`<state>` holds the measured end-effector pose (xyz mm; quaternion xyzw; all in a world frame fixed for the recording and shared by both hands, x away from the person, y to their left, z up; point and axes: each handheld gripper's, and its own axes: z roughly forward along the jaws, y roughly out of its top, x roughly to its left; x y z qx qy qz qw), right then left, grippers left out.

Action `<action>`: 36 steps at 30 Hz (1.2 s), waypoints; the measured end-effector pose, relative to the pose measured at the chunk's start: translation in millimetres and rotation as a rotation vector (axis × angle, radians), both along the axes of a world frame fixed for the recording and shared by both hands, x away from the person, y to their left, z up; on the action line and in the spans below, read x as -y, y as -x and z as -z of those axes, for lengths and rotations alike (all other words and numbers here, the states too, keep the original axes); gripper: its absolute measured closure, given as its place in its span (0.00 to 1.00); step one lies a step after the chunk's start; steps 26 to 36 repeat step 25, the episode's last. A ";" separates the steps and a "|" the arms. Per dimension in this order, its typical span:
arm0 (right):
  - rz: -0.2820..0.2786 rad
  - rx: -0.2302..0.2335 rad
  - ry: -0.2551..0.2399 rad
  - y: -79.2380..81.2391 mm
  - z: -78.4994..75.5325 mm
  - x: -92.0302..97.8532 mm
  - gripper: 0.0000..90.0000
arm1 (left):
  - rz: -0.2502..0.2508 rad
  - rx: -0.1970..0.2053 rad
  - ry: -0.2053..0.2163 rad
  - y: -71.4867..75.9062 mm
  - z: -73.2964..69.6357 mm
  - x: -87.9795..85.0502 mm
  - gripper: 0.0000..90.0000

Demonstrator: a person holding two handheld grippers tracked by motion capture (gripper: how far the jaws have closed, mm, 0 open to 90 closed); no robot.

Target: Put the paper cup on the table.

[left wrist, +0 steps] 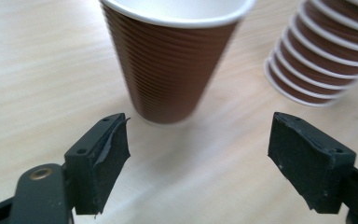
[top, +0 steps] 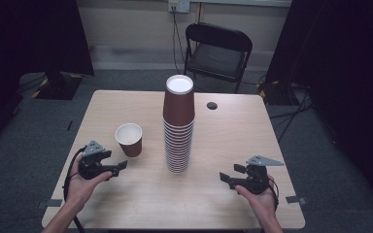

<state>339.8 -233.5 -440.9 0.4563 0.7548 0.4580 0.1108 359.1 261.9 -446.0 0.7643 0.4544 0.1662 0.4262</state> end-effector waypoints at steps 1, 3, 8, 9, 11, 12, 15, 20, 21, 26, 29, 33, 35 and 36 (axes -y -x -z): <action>0.003 0.000 -0.001 -0.1 -0.1 0.8 0.28 | -0.006 0.000 0.004 4.0 -1.2 0.6 0.22; 0.012 0.001 -0.001 0.0 0.0 2.5 0.28 | 0.012 -0.001 0.010 11.2 -4.5 0.5 0.22; 0.030 0.001 0.009 0.3 1.3 6.2 0.27 | 0.046 0.015 -0.006 29.3 -12.9 5.3 0.22; 0.031 0.002 0.009 0.5 1.6 7.3 0.27 | 0.060 0.016 -0.018 32.4 -13.3 7.3 0.22; 0.037 0.002 0.012 0.1 2.5 8.9 0.26 | 0.069 0.012 -0.030 39.5 -13.4 10.6 0.22; 0.042 -0.003 0.013 -0.2 2.9 10.4 0.26 | 0.076 0.006 -0.022 42.7 -12.6 11.7 0.22; 0.058 0.004 0.014 -0.4 3.1 13.8 0.26 | 0.078 0.001 0.005 51.5 -7.5 12.0 0.21; 0.089 0.022 0.067 -1.0 10.8 18.5 0.23 | 0.049 0.011 0.009 58.3 10.5 4.0 0.20; 0.091 0.023 0.093 -1.6 14.8 19.6 0.20 | 0.044 0.011 0.007 59.6 14.1 0.6 0.20; 0.112 -0.021 0.132 -3.3 28.1 23.8 0.19 | 0.001 0.008 0.021 57.5 17.0 -10.1 0.20; 0.112 -0.021 0.132 -3.3 28.1 23.8 0.19 | 0.001 0.008 0.021 57.5 17.0 -10.1 0.20; 0.112 -0.021 0.132 -3.3 28.1 23.8 0.19 | 0.001 0.008 0.021 57.5 17.0 -10.1 0.20; 0.112 -0.021 0.132 -3.3 28.1 23.8 0.19 | 0.001 0.008 0.021 57.5 17.0 -10.1 0.20; 0.112 -0.021 0.132 -3.3 28.1 23.8 0.19 | 0.001 0.008 0.021 57.5 17.0 -10.1 0.20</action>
